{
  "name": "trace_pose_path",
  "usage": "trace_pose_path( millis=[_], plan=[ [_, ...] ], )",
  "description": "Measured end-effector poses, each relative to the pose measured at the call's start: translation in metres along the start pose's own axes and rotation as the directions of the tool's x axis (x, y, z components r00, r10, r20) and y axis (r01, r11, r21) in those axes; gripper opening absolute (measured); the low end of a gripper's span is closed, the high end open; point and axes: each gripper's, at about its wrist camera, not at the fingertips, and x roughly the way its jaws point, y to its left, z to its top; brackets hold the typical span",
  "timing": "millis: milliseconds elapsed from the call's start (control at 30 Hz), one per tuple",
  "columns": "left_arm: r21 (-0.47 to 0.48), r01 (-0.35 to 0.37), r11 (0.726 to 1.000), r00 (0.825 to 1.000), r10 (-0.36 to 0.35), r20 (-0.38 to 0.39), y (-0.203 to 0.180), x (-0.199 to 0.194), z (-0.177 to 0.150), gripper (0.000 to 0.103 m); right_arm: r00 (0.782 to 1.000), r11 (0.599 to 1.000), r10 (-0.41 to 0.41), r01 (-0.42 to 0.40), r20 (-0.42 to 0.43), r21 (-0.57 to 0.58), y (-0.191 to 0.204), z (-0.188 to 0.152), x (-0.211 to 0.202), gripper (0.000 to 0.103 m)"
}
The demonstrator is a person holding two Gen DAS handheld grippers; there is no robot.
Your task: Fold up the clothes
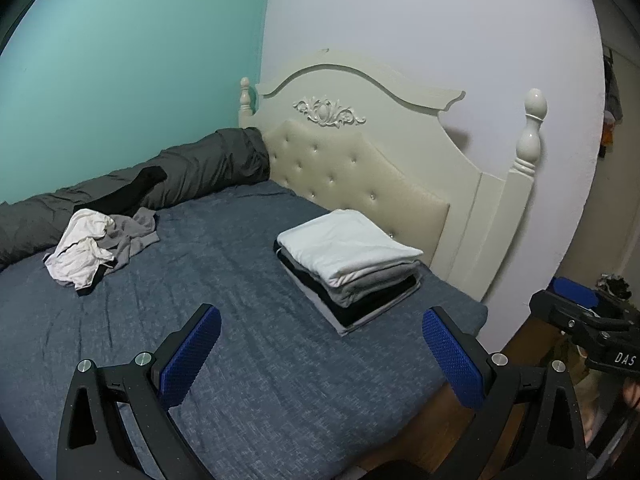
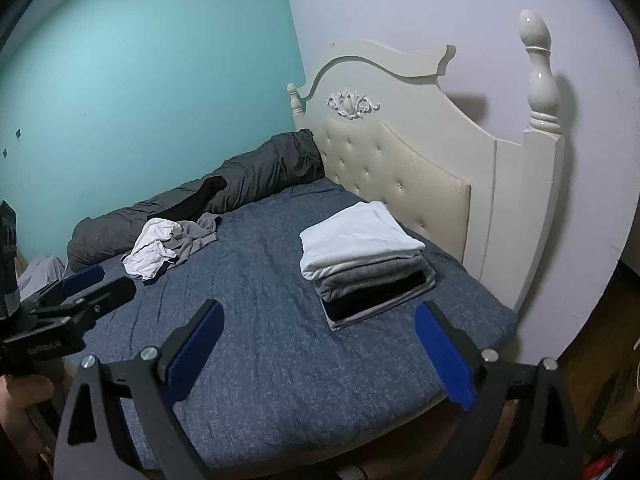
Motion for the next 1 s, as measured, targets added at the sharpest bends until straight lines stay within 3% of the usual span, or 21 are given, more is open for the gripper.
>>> trace_pose_path(
  millis=[1000],
  plan=[
    [-0.036,0.04,0.999,0.999,-0.041,-0.02,0.002,-0.003,-0.019,0.103,1.0,1.0,-0.006,0.006,-0.002,0.017,0.006,-0.017,-0.005,0.097]
  ],
)
